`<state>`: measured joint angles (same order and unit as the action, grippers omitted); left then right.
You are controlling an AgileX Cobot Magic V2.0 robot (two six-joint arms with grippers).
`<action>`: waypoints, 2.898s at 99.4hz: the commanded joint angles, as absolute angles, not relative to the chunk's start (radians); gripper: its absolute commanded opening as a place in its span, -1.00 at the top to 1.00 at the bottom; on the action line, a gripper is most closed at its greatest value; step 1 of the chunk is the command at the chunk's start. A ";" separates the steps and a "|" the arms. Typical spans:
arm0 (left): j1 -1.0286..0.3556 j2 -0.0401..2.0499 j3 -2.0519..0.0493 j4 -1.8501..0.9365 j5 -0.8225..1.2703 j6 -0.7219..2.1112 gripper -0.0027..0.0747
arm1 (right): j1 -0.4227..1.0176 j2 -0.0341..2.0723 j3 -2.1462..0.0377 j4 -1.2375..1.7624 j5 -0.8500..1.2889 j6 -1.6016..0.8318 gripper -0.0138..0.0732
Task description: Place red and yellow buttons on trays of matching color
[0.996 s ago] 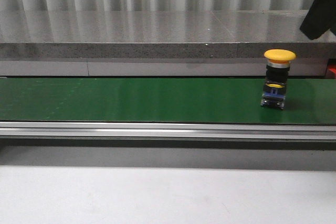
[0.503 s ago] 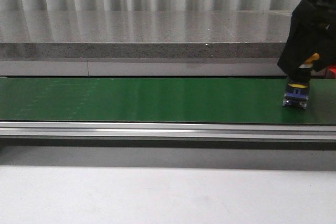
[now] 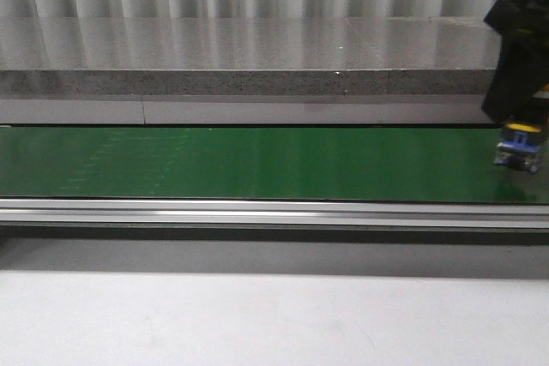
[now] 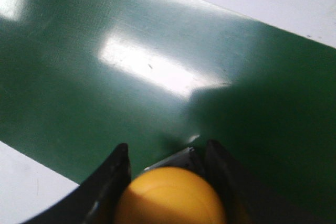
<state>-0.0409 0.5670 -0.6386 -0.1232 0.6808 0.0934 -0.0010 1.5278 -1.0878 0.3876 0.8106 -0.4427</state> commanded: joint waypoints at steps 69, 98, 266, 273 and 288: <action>-0.050 0.567 -0.666 -0.139 0.613 0.095 0.98 | -0.632 1.116 -0.837 -0.043 0.723 0.080 0.51; -0.050 0.567 -0.666 -0.139 0.613 0.095 0.98 | -0.648 1.170 -0.781 -0.042 0.593 0.109 0.51; -0.050 0.567 -0.666 -0.139 0.613 0.095 0.98 | -0.607 1.289 -0.828 0.043 0.593 0.110 -0.62; -0.050 0.567 -0.666 -0.139 0.613 0.095 0.98 | -0.570 1.221 -0.828 0.043 0.592 0.106 -0.62; -0.050 0.567 -0.666 -0.139 0.613 0.095 0.98 | -0.460 1.066 -0.828 0.043 0.600 0.073 -0.62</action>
